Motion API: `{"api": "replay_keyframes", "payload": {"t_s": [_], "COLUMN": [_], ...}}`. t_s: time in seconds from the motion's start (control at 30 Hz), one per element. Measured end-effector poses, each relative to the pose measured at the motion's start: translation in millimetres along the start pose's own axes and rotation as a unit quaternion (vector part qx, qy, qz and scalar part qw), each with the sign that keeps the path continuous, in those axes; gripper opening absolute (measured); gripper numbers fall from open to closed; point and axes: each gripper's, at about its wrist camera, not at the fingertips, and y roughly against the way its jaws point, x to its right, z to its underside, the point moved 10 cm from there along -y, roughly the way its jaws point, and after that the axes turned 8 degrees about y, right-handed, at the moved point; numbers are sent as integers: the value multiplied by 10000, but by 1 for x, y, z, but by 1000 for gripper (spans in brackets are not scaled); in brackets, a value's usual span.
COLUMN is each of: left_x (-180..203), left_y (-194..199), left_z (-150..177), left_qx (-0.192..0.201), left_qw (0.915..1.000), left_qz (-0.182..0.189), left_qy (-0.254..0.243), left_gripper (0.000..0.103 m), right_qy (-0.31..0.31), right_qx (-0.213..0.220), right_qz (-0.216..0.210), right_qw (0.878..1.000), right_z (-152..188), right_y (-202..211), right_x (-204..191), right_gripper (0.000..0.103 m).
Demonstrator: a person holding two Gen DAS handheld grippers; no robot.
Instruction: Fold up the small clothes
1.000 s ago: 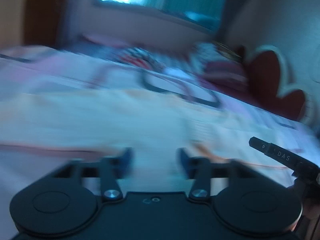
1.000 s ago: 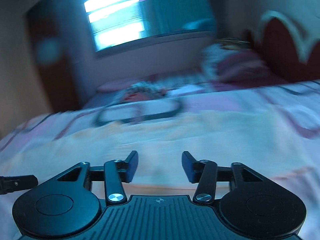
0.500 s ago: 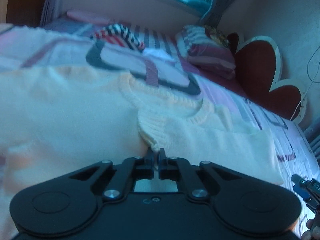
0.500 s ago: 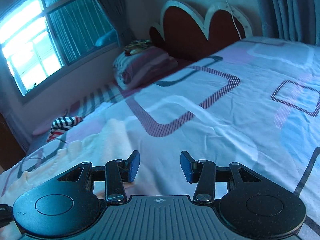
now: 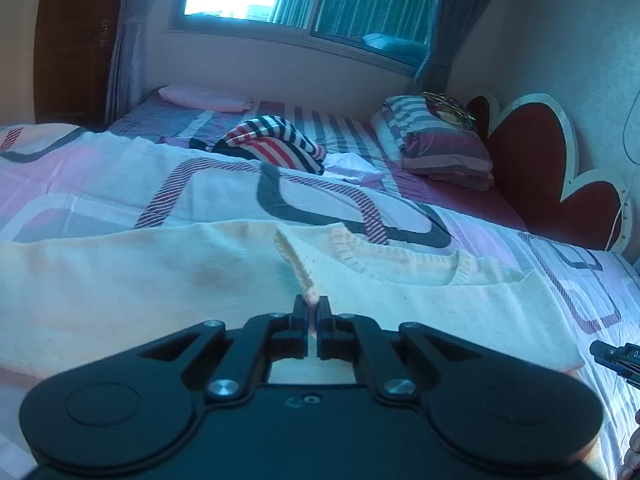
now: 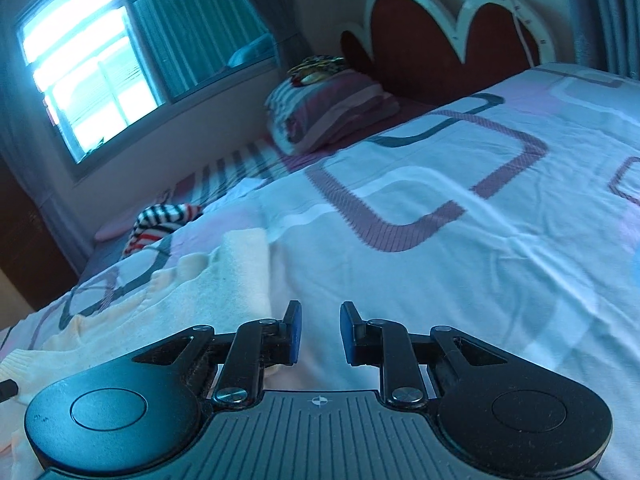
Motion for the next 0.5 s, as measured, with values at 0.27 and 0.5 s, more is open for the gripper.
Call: {"api": "replay_keyframes", "payload": {"t_s": [0.27, 0.5], "left_x": [-14, -23], "left_y": [-1, -5], "left_z": [9, 11], "left_qx": [-39, -49], "left_qw": [9999, 9998], "left_qz": [-107, -208], "left_qy": [59, 66], "left_gripper": [2, 2], "right_qy": [531, 723], "right_qx": [-22, -90], "right_qz": [-287, -419], "right_qw": [9982, 9965], "right_z": [3, 10], "right_y": [-6, -9], "right_x": [-33, -45], "right_gripper": [22, 17]}}
